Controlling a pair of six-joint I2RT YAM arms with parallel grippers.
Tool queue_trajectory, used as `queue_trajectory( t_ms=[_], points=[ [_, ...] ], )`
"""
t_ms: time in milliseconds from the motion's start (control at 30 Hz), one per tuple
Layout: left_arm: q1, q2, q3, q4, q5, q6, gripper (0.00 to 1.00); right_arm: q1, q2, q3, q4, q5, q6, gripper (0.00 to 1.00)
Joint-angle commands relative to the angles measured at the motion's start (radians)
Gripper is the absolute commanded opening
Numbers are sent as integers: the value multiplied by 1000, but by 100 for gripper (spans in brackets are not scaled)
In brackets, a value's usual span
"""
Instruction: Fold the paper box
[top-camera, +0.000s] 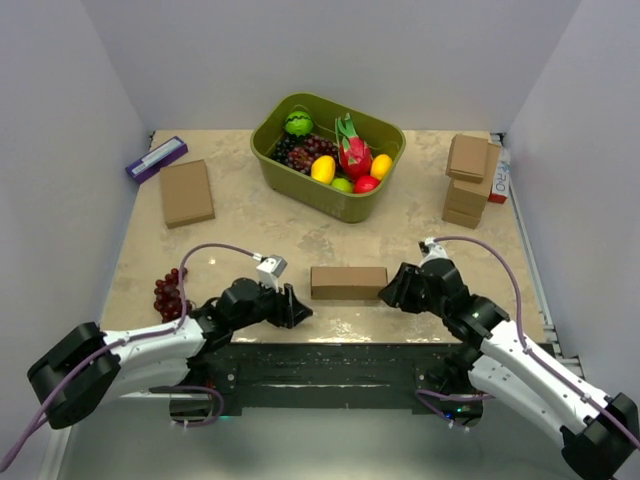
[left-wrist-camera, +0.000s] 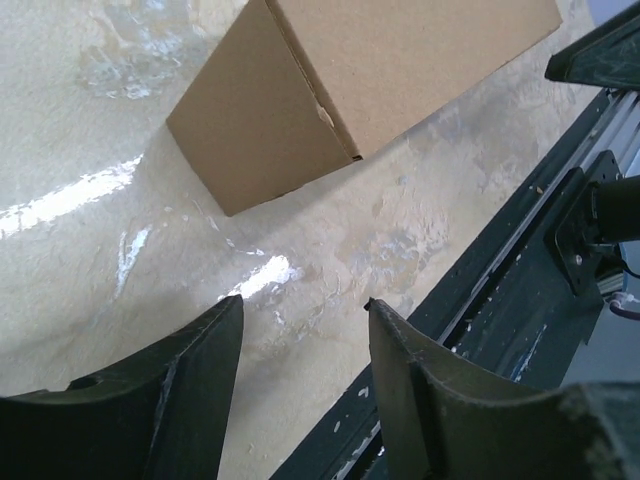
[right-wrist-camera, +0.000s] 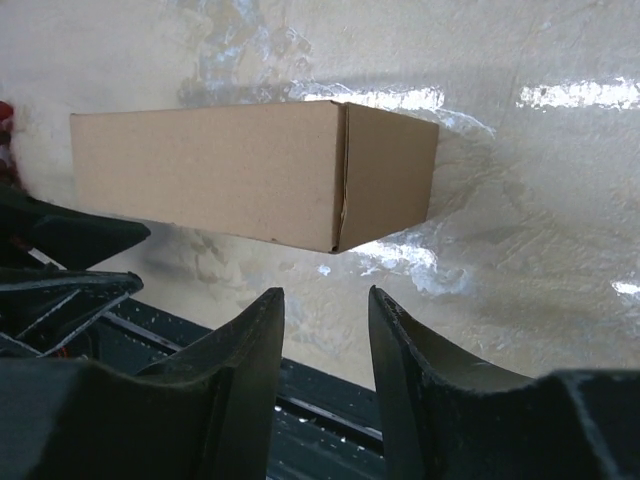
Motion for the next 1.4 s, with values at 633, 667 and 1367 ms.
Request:
queue_trajectory(
  t_ms=[633, 667, 1367],
  points=[
    [102, 128, 139, 148, 50, -7, 60, -21, 188, 64, 210, 47, -44, 62],
    [102, 134, 122, 174, 68, -7, 58, -21, 178, 51, 221, 48, -44, 57],
    [-23, -167, -101, 64, -30, -96, 54, 2, -43, -114, 43, -32, 34, 34]
  ],
)
